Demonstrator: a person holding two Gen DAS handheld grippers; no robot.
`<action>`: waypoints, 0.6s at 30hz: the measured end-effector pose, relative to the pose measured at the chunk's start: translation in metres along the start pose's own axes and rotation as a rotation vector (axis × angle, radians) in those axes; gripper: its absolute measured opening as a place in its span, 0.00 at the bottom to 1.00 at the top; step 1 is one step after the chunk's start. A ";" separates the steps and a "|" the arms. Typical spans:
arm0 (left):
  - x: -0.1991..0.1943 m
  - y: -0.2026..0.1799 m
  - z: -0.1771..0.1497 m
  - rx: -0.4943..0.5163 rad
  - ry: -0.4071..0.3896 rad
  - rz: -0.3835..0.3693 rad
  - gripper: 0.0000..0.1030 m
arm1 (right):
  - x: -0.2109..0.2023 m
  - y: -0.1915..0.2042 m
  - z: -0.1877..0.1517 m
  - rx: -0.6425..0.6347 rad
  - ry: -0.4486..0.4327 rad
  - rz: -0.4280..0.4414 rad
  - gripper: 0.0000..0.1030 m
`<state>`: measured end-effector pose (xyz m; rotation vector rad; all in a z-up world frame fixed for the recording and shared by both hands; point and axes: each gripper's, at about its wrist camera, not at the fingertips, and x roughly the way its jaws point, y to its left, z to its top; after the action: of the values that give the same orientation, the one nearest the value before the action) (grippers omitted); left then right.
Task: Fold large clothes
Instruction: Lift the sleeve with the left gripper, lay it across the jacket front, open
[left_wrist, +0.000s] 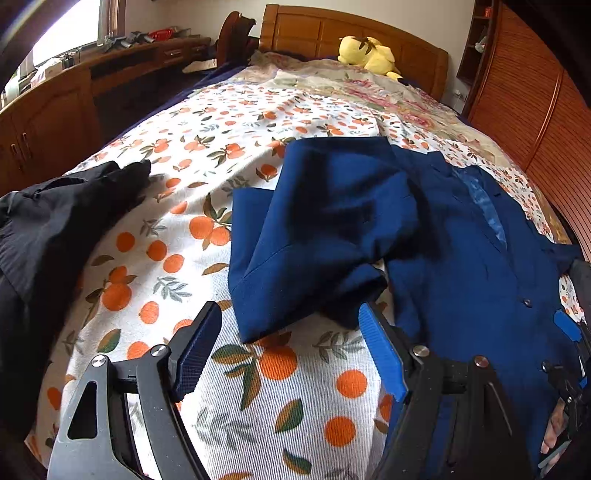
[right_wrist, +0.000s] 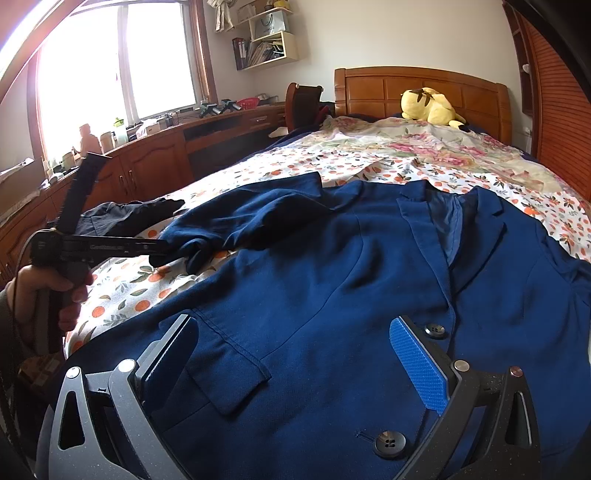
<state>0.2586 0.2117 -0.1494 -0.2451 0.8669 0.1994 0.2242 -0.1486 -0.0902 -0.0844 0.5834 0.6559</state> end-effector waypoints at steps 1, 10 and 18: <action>0.005 -0.001 0.003 0.002 0.002 0.001 0.75 | -0.001 0.000 0.000 -0.001 -0.001 -0.001 1.00; 0.021 -0.014 0.038 0.037 0.057 0.085 0.04 | -0.024 -0.010 -0.006 -0.008 -0.029 -0.036 1.00; -0.059 -0.120 0.095 0.201 -0.125 0.047 0.04 | -0.064 -0.042 -0.021 0.043 -0.060 -0.108 1.00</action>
<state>0.3231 0.1210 -0.0289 -0.0240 0.7624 0.1682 0.1985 -0.2228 -0.0782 -0.0553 0.5308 0.5388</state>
